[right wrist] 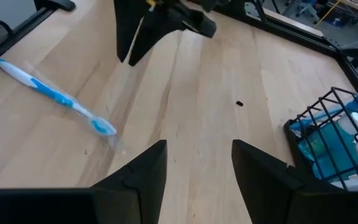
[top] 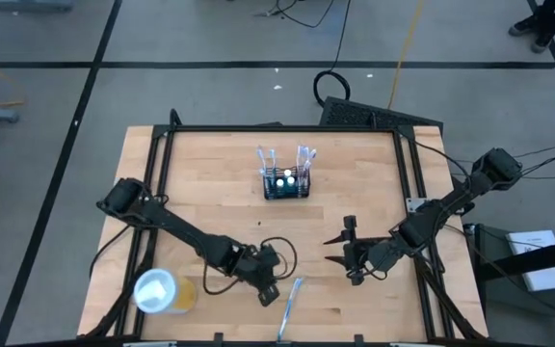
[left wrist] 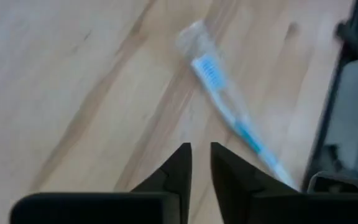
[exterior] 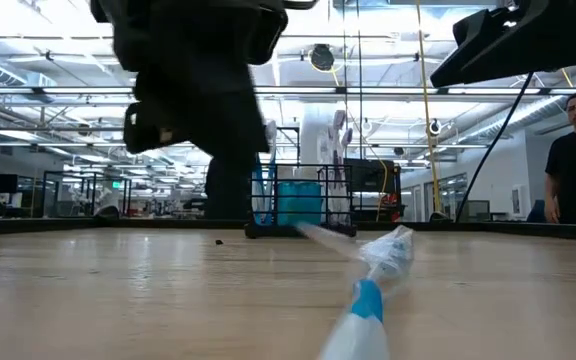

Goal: Pick & Place toothbrushing station
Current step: Put the blue toothbrush into the black organizer

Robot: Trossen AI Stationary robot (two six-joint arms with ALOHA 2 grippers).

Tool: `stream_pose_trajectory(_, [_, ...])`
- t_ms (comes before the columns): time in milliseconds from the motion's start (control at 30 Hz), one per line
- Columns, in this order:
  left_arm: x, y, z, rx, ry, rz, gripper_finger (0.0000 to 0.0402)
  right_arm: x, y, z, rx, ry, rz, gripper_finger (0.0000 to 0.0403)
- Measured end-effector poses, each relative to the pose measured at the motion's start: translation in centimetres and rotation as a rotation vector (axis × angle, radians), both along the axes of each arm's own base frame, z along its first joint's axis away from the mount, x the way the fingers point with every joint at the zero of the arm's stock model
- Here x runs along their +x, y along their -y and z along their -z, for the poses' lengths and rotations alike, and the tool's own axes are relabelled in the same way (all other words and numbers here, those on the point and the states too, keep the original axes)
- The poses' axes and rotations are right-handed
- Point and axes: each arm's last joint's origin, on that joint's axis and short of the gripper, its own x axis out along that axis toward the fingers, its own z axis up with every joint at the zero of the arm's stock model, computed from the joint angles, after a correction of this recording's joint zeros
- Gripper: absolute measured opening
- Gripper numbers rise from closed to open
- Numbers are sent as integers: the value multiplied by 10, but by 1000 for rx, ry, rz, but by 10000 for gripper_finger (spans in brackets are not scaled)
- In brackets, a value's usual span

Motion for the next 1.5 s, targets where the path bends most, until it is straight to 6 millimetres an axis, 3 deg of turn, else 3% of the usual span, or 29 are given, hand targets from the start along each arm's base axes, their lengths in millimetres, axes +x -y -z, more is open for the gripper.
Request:
stream_pose_trajectory(100, [4,2,6,-51,-16,-4,98,-1,-1,1,-2,-6,-6,171])
stream_pose_trajectory(267, [21,16,34,-185,32,76,169,-4,-4,2,-4,-18,-14,172])
stream_pose_trajectory(400, [32,17,45,-206,20,74,214,-5,-4,3,2,-29,-4,172])
stream_pose_trajectory(500, [36,16,42,-194,29,80,229,-5,-4,3,4,-36,-1,171])
stream_pose_trajectory(667, [45,16,30,-174,96,71,227,-6,-4,4,5,-39,2,171])
stream_pose_trajectory(967, [48,15,52,-177,45,24,219,-8,-6,5,-4,-42,4,171])
stream_pose_trajectory(1233, [74,29,63,-138,-53,117,218,-13,-11,5,-31,-29,19,171])
stream_pose_trajectory(1500, [81,18,63,-59,-150,122,195,-17,-16,4,-41,-13,14,171])
